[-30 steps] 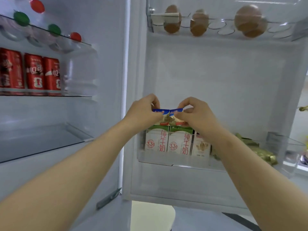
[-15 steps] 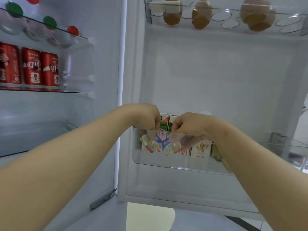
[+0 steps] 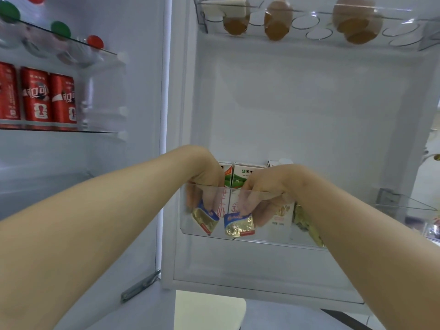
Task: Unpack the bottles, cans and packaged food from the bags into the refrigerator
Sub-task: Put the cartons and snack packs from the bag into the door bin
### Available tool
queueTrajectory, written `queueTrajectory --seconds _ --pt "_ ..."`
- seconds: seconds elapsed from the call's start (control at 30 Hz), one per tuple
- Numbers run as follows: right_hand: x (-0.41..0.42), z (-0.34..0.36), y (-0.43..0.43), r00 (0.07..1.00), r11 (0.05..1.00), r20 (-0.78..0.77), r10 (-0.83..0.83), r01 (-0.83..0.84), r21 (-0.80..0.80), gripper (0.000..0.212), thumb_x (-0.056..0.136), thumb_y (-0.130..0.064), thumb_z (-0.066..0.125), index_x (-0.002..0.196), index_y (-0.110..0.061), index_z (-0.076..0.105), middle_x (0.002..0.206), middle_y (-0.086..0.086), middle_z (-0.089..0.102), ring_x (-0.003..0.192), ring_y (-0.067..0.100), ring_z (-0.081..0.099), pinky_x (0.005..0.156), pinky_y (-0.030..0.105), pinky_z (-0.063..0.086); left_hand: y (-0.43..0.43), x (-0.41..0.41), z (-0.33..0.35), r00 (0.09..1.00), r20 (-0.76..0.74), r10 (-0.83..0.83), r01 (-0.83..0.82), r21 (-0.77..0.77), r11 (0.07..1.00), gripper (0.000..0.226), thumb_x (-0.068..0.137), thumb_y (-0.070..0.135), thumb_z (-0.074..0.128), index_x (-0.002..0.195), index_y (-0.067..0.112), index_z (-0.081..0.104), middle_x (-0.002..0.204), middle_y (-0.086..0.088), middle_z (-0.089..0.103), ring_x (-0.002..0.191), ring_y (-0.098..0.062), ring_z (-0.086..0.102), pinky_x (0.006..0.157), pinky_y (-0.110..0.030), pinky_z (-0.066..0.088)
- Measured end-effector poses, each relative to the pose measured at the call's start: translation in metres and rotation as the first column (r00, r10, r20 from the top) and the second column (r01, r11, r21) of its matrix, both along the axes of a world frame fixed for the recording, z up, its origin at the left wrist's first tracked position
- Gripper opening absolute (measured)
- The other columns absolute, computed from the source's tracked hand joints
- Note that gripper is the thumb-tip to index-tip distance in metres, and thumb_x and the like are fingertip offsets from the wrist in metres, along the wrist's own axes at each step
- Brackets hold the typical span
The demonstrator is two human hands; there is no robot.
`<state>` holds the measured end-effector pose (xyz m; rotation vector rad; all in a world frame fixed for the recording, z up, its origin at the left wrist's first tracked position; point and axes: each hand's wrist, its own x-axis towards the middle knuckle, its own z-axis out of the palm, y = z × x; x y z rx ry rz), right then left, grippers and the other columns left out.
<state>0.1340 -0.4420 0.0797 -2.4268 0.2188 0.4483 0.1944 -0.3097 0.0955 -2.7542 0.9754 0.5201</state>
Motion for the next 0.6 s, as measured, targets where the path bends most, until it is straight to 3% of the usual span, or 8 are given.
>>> queueTrajectory --seconds 0.1,0.2,0.27,0.33,0.43,0.53,0.6 --pt "0.001 0.0 0.002 1.0 0.999 -0.028 0.007 -0.008 -0.043 0.012 0.085 -0.005 0.065 0.096 -0.004 0.066 0.083 0.011 0.073 0.073 0.021 0.07 0.061 0.027 0.058 -0.004 0.0 -0.006 0.997 0.072 0.009 -0.01 0.023 1.0 0.035 0.084 0.02 0.068 0.117 0.021 0.057 0.088 0.004 0.06 0.074 -0.012 0.059 0.067 -0.019 0.05" --pt "0.001 -0.003 0.004 0.999 0.998 -0.035 -0.013 0.01 -0.067 0.025 0.086 -0.012 0.065 0.108 0.0 0.064 0.091 0.014 0.07 0.078 0.025 0.068 0.068 0.031 0.059 -0.007 0.005 -0.015 0.992 0.127 0.02 -0.026 0.048 0.998 0.05 0.077 0.032 0.074 0.122 0.031 0.053 0.107 0.003 0.06 0.101 -0.02 0.059 0.093 -0.035 0.048" --pt "0.001 -0.004 0.004 0.999 0.997 -0.04 -0.022 0.02 -0.071 0.028 0.088 -0.013 0.063 0.112 0.002 0.061 0.092 0.015 0.067 0.078 0.026 0.067 0.068 0.032 0.058 -0.007 0.007 -0.017 0.989 0.143 0.02 -0.027 0.049 0.998 0.054 0.076 0.035 0.074 0.125 0.033 0.051 0.115 0.003 0.059 0.107 -0.022 0.057 0.097 -0.037 0.046" --pt "0.002 -0.004 0.004 0.998 0.998 -0.05 -0.031 0.028 -0.06 0.028 0.089 -0.013 0.061 0.113 0.002 0.059 0.093 0.016 0.066 0.077 0.027 0.067 0.066 0.032 0.058 -0.006 0.008 -0.017 0.988 0.152 0.032 -0.034 0.01 0.999 0.042 0.078 0.033 0.072 0.116 0.032 0.053 0.108 0.002 0.061 0.099 -0.021 0.059 0.087 -0.033 0.048" --pt "0.003 -0.005 0.003 0.997 0.999 -0.054 -0.046 0.045 -0.026 0.028 0.09 -0.012 0.059 0.114 0.004 0.058 0.092 0.017 0.066 0.073 0.026 0.067 0.063 0.03 0.058 -0.008 0.013 -0.018 0.988 0.066 0.138 -0.125 -0.171 0.977 0.014 0.087 0.021 0.062 0.096 0.02 0.052 0.082 -0.003 0.058 0.072 -0.017 0.056 0.062 -0.028 0.046" --pt "0.002 -0.007 0.003 0.998 0.999 -0.048 -0.051 0.051 0.006 0.02 0.091 -0.012 0.057 0.104 0.003 0.06 0.09 0.017 0.066 0.07 0.024 0.067 0.06 0.027 0.058 -0.007 0.015 -0.02 0.988 0.02 0.155 -0.149 -0.174 0.973 0.01 0.089 0.015 0.058 0.079 0.019 0.056 0.082 -0.005 0.062 0.078 -0.02 0.063 0.07 -0.032 0.052" --pt "0.002 -0.008 0.003 0.998 0.998 -0.042 -0.053 0.054 0.023 0.016 0.092 -0.012 0.056 0.101 0.001 0.06 0.092 0.017 0.066 0.072 0.024 0.067 0.062 0.028 0.058 -0.005 0.012 -0.018 0.99 -0.056 0.133 -0.141 -0.197 0.97 0.011 0.089 0.014 0.058 0.097 0.01 0.065 0.09 -0.008 0.069 0.082 -0.02 0.068 0.069 -0.032 0.058"
